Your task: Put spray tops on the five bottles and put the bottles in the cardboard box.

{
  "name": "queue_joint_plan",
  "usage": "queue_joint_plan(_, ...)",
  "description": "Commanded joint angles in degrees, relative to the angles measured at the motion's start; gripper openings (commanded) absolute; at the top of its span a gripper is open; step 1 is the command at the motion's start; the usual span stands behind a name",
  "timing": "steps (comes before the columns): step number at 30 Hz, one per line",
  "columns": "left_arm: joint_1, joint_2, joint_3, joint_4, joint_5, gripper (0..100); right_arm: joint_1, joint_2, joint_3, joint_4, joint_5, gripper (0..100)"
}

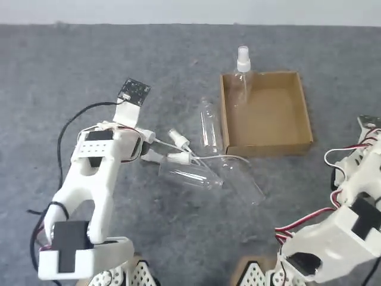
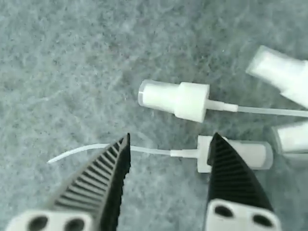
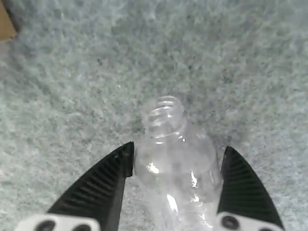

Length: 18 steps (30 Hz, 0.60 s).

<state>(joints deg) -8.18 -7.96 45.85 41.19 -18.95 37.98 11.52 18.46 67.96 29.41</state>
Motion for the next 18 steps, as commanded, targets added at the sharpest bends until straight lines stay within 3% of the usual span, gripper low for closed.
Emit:
queue_joint_plan(1,-0.3,-0.6,-0.7,-0.9,0.3,24,0.5,-0.9,-3.0,0.0,0.6,24.1)
queue_joint_plan(9,-0.4,-4.0,7.1,-0.3,-3.0,21,0.5,-0.9,-3.0,0.0,0.2,24.1)
queue_joint_plan(18,-5.1,-17.8,7.6,14.1,-6.5,21,0.6,-0.9,-3.0,0.0,0.2,24.1)
